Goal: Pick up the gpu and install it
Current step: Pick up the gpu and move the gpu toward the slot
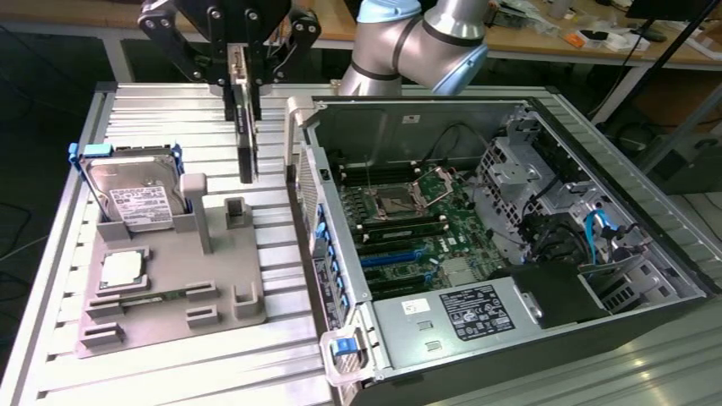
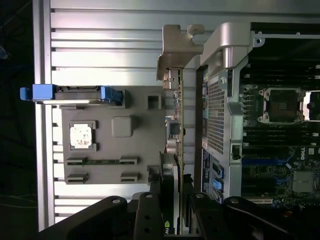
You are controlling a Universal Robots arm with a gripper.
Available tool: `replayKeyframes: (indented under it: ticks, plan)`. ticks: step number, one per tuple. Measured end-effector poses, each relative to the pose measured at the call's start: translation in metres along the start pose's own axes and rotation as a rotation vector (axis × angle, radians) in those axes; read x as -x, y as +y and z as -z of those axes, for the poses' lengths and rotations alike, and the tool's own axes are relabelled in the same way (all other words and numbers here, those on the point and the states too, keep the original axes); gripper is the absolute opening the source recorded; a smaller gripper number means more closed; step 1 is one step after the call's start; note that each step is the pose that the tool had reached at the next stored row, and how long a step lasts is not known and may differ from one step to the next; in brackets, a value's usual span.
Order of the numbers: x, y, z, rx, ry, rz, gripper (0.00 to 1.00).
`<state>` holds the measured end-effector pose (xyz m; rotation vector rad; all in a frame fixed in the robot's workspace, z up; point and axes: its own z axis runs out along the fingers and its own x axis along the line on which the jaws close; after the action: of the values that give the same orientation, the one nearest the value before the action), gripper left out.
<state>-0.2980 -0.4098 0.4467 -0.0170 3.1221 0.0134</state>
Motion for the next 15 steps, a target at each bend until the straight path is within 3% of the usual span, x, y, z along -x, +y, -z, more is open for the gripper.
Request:
replayKeyframes:
  ticks: [15]
  plan:
    - [0.058, -0.0007, -0.0064, 0.0001, -0.0046, 0.0, 0.27]
